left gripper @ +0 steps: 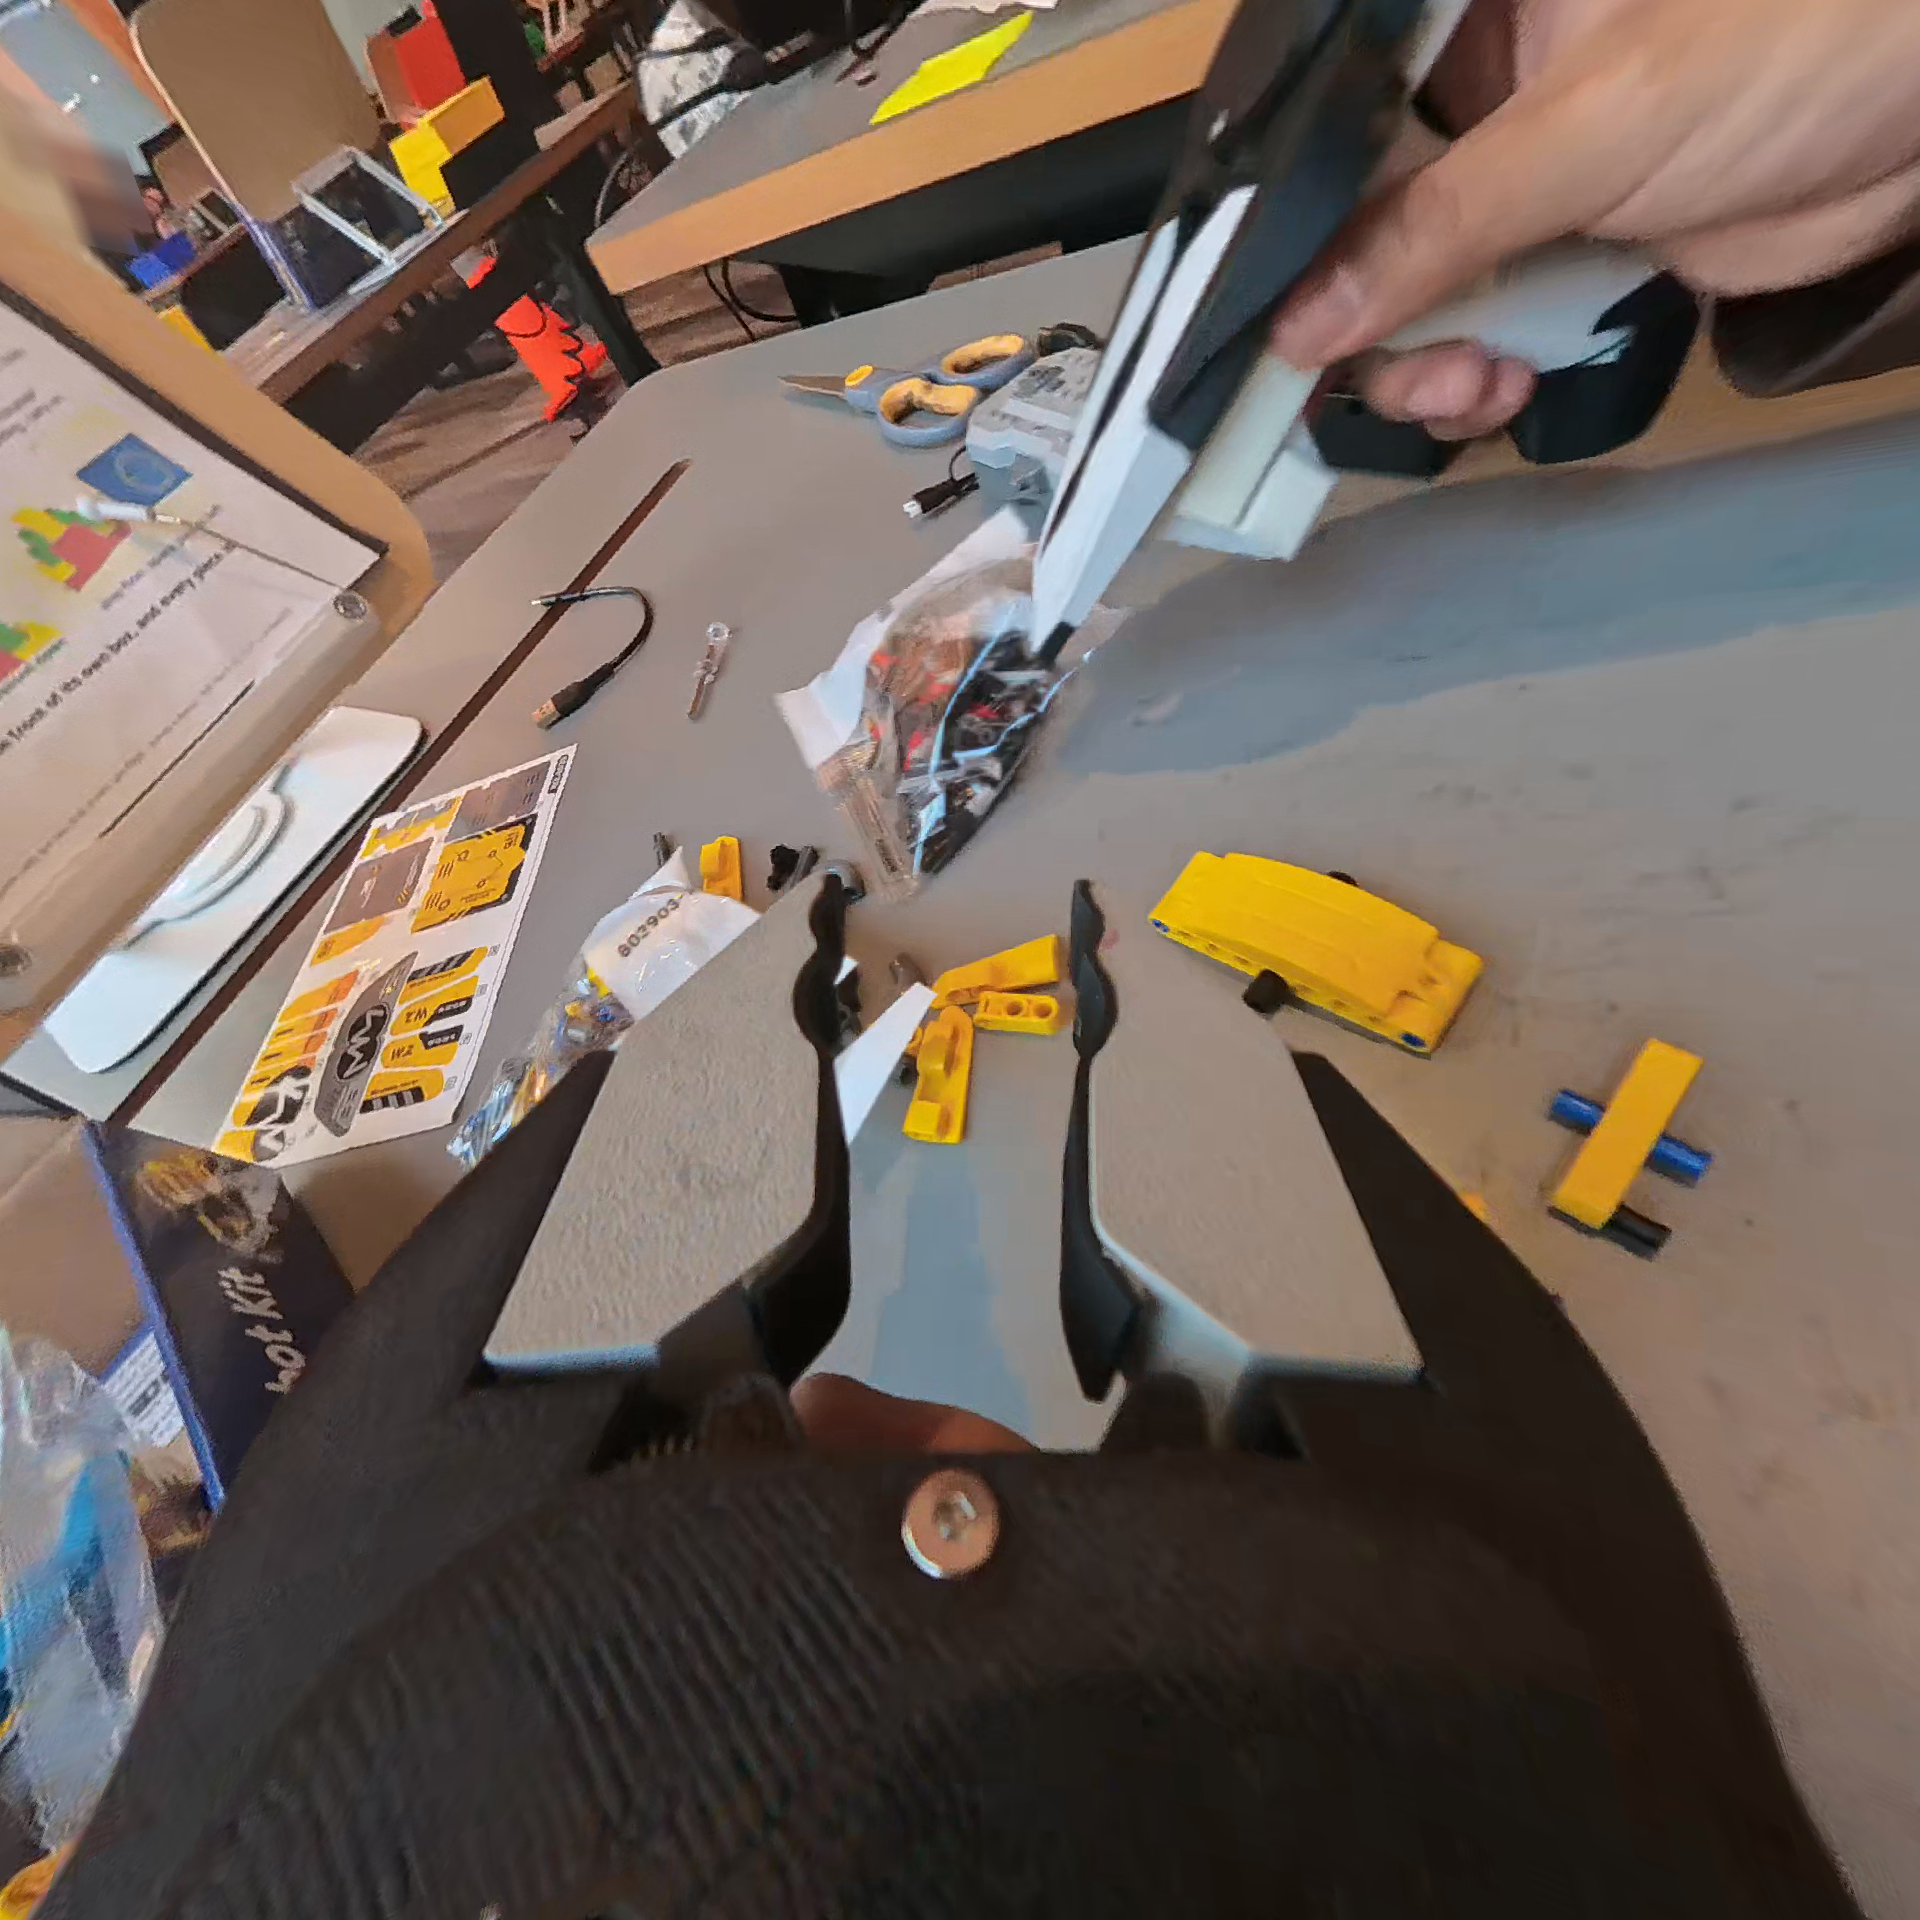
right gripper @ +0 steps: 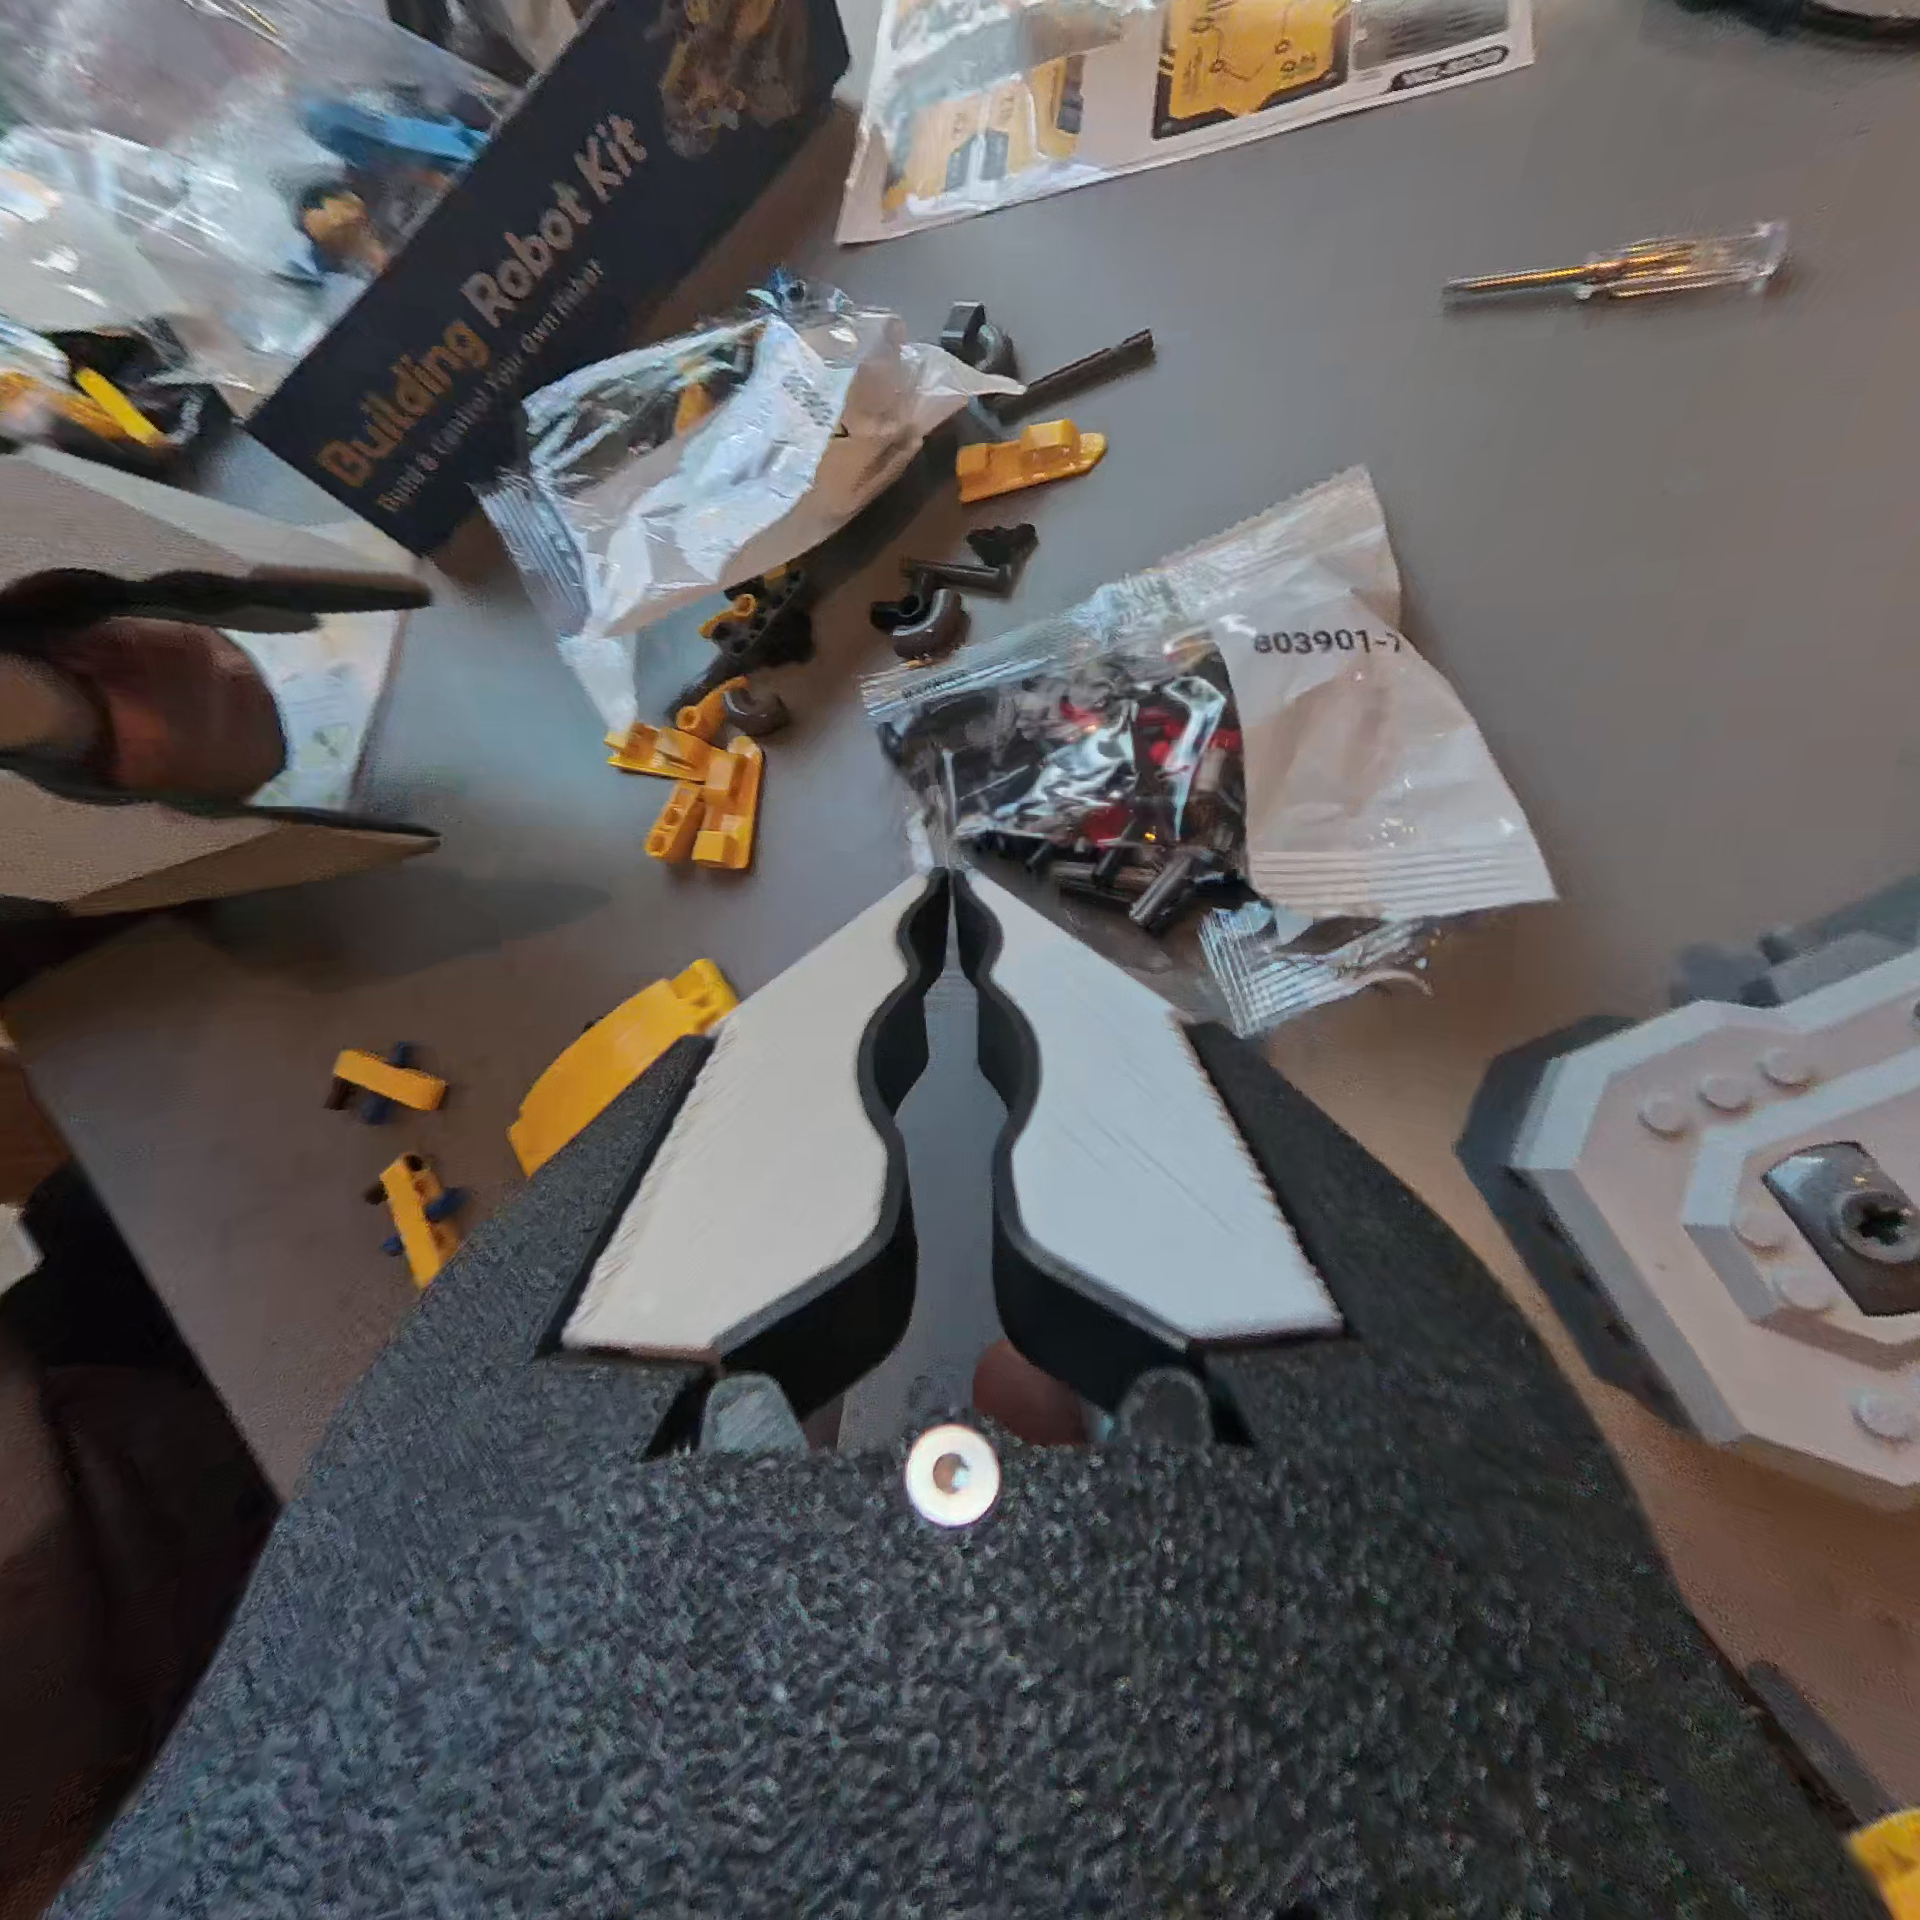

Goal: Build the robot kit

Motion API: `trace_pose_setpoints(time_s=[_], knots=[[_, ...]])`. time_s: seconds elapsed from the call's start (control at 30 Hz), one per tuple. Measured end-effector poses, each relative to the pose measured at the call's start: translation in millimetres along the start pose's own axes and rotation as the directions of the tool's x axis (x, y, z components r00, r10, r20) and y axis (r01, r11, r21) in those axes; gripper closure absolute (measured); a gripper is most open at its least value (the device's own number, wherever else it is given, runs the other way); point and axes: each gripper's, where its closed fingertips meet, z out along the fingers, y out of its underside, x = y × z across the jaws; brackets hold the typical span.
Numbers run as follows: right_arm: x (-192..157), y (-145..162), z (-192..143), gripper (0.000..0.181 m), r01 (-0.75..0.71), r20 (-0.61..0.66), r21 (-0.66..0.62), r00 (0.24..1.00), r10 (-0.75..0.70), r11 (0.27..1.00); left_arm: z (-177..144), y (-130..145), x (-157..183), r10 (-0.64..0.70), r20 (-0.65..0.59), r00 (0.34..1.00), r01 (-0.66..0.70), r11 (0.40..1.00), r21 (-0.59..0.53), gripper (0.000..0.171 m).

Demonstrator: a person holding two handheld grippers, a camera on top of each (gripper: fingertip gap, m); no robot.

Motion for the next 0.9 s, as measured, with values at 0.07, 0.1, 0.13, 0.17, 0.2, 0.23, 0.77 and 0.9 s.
trace_pose_setpoints(time_s=[0.07,0.1,0.13,0.17,0.2,0.23,0.77,0.9], knots=[[9.8,4.7,5.5,0.173,0.023,-0.072,-0.024,0.997,-0.024,0.999,-1.3,-3.9,8.6,-0.005,-0.034,0.999,0.006,1.0,0.017,0.131],[12.1,6.4,7.6,0.166,0.027,-0.09,-0.03,0.995,-0.029,0.999,-0.8,-5.3,12.0,-0.02,-0.047,0.999,0.021,1.0,0.021,0.131],[14.2,7.2,8.0,0.162,0.038,-0.111,-0.031,0.993,-0.041,0.999,0.2,-5.5,15.9,-0.032,-0.063,0.998,0.033,0.999,0.021,0.131],[17.0,6.0,6.4,0.157,0.056,-0.142,-0.024,0.988,-0.059,0.998,1.3,-4.8,19.2,-0.032,-0.073,0.997,0.034,0.999,0.016,0.13],[19.5,3.1,3.2,0.155,0.078,-0.177,-0.013,0.981,-0.079,0.997,2.2,-3.8,20.7,-0.024,-0.072,0.997,0.025,1.0,0.012,0.13],[20.5,-1.2,-1.0,0.155,0.105,-0.21,0.002,0.972,-0.102,0.994,2.7,-3.0,21.7,-0.012,-0.07,0.998,0.013,1.0,0.01,0.129],[-18.0,-30.9,-35.5,0.144,0.413,-0.346,0.21,0.879,-0.328,0.886,-114.3,-55.8,-67.5,-0.312,0.119,0.943,0.301,0.948,0.102,0.115],[-10.7,-30.2,-37.5,0.144,0.391,-0.34,0.281,0.895,-0.29,0.877,-188.0,-2.2,-202.6,-0.366,0.421,0.83,0.403,0.915,0.003,0.1]])
